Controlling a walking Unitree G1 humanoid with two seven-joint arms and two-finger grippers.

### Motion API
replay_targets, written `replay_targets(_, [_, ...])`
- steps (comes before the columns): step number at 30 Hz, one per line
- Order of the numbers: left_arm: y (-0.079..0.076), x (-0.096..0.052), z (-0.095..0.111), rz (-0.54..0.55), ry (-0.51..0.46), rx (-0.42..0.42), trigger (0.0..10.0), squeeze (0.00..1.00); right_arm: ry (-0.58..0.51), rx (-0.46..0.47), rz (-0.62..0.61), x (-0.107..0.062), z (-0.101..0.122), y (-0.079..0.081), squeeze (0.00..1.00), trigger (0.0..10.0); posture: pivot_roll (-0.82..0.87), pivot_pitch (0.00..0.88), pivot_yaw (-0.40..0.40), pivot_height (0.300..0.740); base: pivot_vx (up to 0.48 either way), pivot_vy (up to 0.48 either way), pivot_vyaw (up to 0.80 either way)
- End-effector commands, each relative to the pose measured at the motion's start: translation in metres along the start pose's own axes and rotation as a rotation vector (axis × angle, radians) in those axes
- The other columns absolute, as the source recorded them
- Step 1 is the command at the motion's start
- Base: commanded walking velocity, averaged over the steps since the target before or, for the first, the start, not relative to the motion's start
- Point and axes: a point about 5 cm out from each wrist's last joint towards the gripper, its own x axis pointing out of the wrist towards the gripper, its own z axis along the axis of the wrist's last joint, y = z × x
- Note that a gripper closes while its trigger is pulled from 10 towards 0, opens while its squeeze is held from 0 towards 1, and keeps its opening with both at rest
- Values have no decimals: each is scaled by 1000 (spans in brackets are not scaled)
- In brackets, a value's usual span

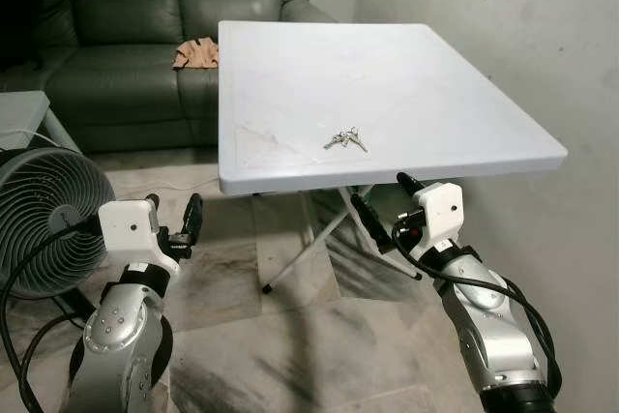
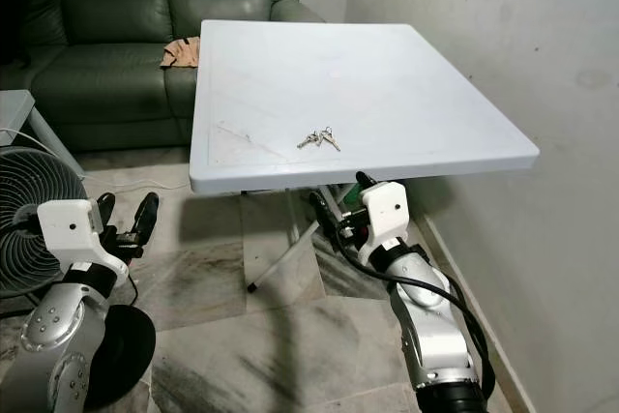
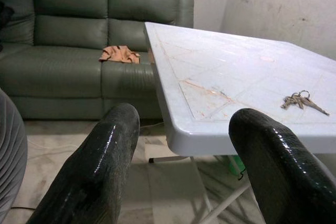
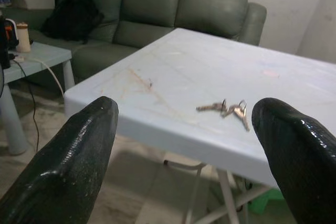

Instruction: Hang keys on a hook

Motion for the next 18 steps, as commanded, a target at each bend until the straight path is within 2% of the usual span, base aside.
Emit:
replay_targets(1, [-2, 2, 5, -4, -11, -4, 10000, 0, -5, -19, -4, 0, 4, -1, 0, 10000, -45, 0, -55, 740, 394, 0, 0])
replay_targets(18, [-3, 2, 7, -6, -10, -2, 10000, 0, 6, -17, 2, 0, 3, 0, 0, 10000, -39, 0, -56, 740, 412, 0, 0])
